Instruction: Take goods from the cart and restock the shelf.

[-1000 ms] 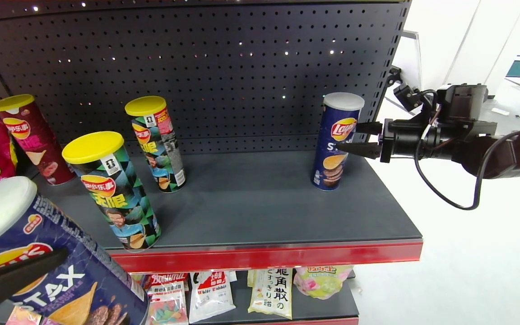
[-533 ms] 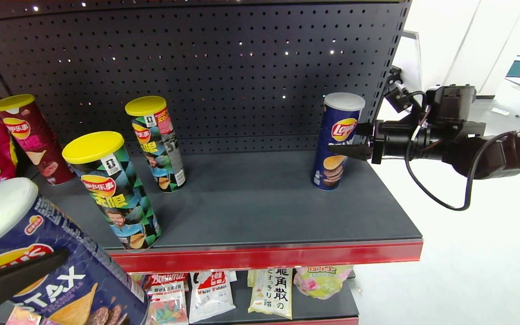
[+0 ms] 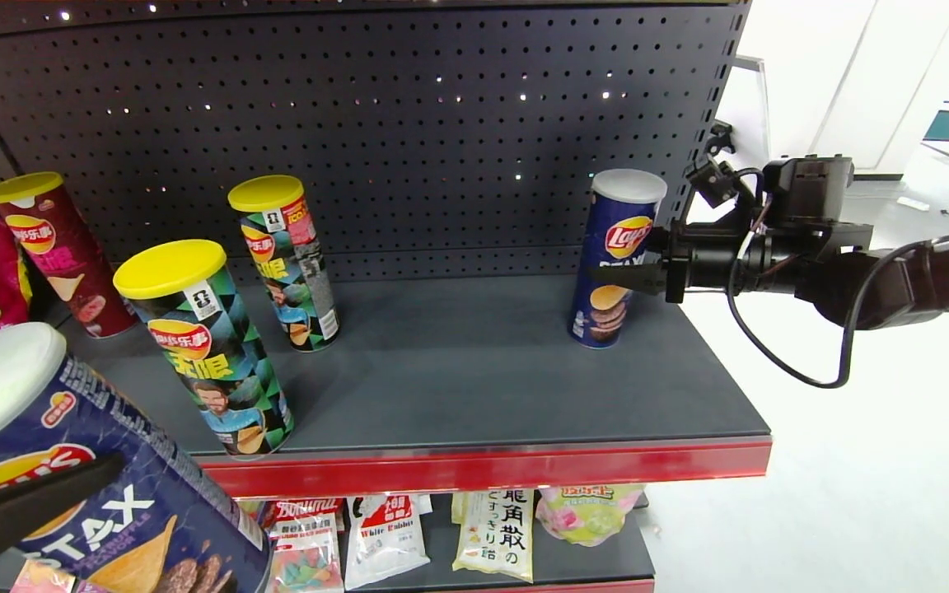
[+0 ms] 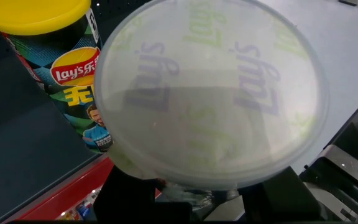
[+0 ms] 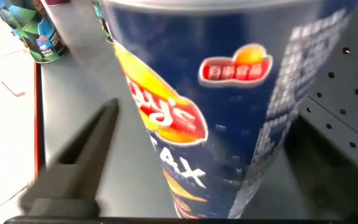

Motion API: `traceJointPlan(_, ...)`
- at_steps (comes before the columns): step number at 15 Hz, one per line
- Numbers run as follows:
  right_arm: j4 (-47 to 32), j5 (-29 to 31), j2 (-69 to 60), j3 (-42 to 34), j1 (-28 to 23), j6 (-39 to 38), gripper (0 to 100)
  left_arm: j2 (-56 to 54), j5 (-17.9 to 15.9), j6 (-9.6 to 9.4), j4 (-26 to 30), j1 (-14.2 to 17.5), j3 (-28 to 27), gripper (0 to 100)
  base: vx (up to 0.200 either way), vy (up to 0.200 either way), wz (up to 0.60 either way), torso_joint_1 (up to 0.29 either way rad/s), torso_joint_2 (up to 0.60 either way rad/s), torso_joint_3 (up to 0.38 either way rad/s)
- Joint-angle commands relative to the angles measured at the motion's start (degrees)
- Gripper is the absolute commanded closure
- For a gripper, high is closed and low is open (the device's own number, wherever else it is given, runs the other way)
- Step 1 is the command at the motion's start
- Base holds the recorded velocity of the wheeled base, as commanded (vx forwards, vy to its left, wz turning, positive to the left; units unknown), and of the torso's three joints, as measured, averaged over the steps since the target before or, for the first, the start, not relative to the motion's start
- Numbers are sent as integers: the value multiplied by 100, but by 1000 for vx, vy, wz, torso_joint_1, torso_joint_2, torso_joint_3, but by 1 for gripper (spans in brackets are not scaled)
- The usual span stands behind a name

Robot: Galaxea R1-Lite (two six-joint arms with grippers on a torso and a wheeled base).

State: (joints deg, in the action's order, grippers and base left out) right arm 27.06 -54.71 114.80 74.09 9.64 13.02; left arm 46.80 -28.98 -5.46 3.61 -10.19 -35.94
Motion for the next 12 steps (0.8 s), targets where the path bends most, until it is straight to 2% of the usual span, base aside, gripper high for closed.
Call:
traceJointPlan(1, 1, 22, -72, -97, 20, 8, 100, -13, 6, 1, 0, 0, 8, 100, 0, 0, 0, 0, 0, 0)
traceJointPlan(6, 1, 382, -362, -255, 64, -19, 100, -31, 6, 1, 0, 0, 8, 100, 0, 0, 0, 0, 0, 0)
traceJointPlan(7, 1, 620, -617, -528, 161, -36, 100, -31, 15, 1, 0, 0, -1, 100, 0, 0, 0, 0, 0, 0)
traceJointPlan(10, 97, 778, -1241, -1327, 266, -36, 100, -31, 32, 1, 0, 0, -19, 100, 0, 0, 0, 0, 0, 0)
traceJointPlan(12, 546, 795, -1469, -1855, 266, -36, 100, 22, 41, 1, 0, 0, -62, 100, 0, 0, 0, 0, 0, 0)
